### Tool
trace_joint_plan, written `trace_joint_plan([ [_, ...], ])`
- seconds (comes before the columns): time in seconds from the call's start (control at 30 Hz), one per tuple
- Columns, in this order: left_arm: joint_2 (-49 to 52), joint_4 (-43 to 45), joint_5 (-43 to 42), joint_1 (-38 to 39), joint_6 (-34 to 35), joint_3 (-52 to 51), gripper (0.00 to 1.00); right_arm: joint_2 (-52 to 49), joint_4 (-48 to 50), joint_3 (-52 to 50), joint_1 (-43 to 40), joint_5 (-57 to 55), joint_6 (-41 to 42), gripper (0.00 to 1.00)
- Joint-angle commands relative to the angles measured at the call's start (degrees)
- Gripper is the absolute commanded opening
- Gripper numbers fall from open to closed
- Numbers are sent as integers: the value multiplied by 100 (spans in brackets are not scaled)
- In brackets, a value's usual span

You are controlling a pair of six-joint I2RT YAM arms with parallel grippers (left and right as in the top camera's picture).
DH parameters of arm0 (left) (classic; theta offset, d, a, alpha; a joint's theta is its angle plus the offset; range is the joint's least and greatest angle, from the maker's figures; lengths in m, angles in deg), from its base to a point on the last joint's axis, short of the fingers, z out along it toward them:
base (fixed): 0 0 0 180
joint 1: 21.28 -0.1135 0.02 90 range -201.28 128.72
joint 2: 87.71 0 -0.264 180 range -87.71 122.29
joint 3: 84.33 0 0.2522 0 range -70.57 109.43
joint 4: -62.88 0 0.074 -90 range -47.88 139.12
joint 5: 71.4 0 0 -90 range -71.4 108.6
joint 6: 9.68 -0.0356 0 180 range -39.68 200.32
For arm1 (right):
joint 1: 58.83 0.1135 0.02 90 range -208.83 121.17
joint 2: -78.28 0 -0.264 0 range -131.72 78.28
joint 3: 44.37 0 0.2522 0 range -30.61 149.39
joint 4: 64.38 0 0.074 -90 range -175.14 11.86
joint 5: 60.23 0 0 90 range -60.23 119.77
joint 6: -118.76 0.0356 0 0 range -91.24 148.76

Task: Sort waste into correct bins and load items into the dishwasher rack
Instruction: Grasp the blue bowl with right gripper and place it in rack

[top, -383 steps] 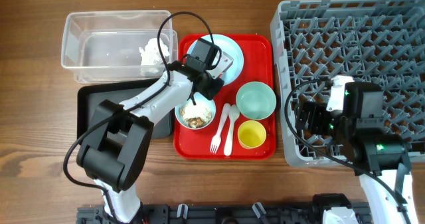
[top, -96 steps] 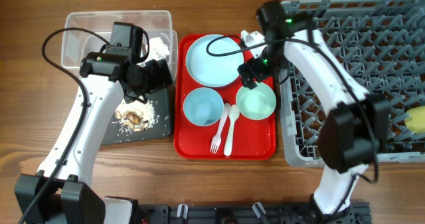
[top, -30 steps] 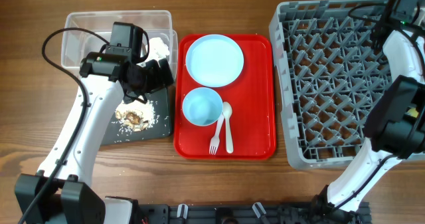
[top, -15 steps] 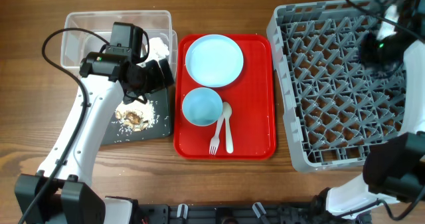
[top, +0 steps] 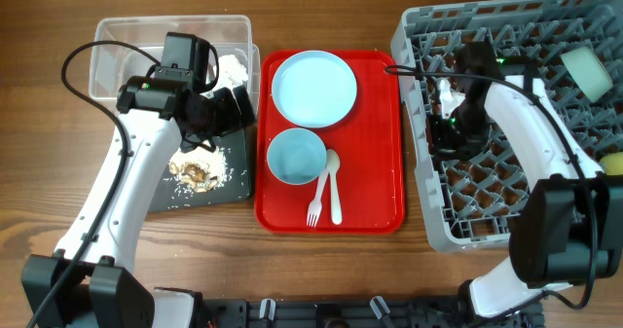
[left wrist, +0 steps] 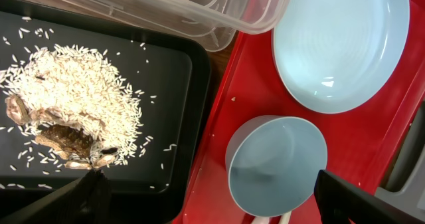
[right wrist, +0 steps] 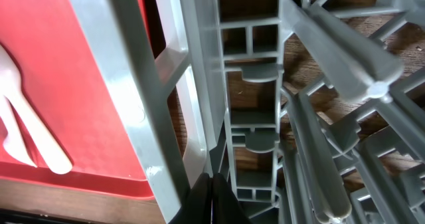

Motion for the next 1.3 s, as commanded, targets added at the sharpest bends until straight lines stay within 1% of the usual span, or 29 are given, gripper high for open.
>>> trace_joint_plan([
  [0.0, -92, -7, 52, -4, -31, 4, 99, -11, 249, -39, 125, 420, 146, 4],
  [0.1, -92, -28, 52, -4, -31, 4, 99, -11, 481, -39, 125, 603, 264, 5],
  [0.27, -92, -37, 52, -4, -31, 4, 100, -11, 455, -39, 125, 599, 247, 6],
  [0.33, -92, -48, 55, -4, -31, 4, 100, 35, 450, -9, 125, 275, 428, 16],
  [0.37, -92, -70, 57, -7, -31, 4, 99, 136, 411, 98, 125, -131, 612, 18],
  [0.43, -92, -179, 155, -7, -28, 4, 100, 496, 442, 496, 125, -426, 691, 28],
  [0.47, -92, -293, 339, -7, -26, 4, 100, 713, 538, 752, 125, -310, 682, 39],
  [0.5, -92, -481, 592, -11, 42, 4, 100, 979, 776, 1038, 131, 404, 511, 47],
  [0.53, -92, -584, 776, -13, 229, 4, 100, 1082, 931, 1060, 160, 892, 369, 49],
  [0.57, -92, -739, 1056, -35, 570, 4, 100, 1121, 994, 1060, 256, 1215, 387, 50],
  [0.63, -92, -866, 1104, -249, 772, 4, 100, 981, 1049, 940, 820, 1305, 426, 50],
  [0.67, -92, -894, 1102, -391, 772, 4, 100, 855, 1080, 905, 1115, 1298, 424, 50],
  [0.73, -92, -905, 1102, -807, 769, 4, 100, 369, 1187, 905, 1871, 920, 743, 51],
  [0.8, -92, -922, 1099, -1008, 769, 4, 100, 31, 1327, 905, 2218, 887, 822, 52],
  [0.87, -92, -927, 1099, -1119, 767, 4, 100, -474, 1480, 905, 2573, 745, 1272, 51],
  [0.97, -92, -918, 1099, -1126, 767, 4, 100, -1174, 1718, 905, 2966, 741, 1502, 49],
  [1.0, -92, -918, 1102, -1126, 767, 4, 100, -1357, 1784, 905, 3058, 708, 1606, 46],
  [1.03, -92, -920, 1099, -1126, 767, 4, 100, -1502, 1814, 905, 3108, 566, 1823, 45],
  [1.07, -92, -920, 1102, -1123, 767, 4, 100, -1668, 1851, 905, 3147, 407, 2061, 39],
  [1.1, -92, -920, 1099, -1123, 765, 4, 100, -1766, 1945, 905, 3156, 396, 2094, 31],
  [1.17, -92, -922, 1099, -1123, 767, 4, 100, -1759, 2046, 918, 3156, 299, 2227, 10],
  [1.2, -92, -922, 1099, -1123, 767, 4, 100, -1759, 1993, 951, 3152, 260, 2221, 4],
  [1.27, -92, -922, 1099, -1123, 767, 4, 100, -1606, 1659, 1169, 3080, -55, 2192, 4],
])
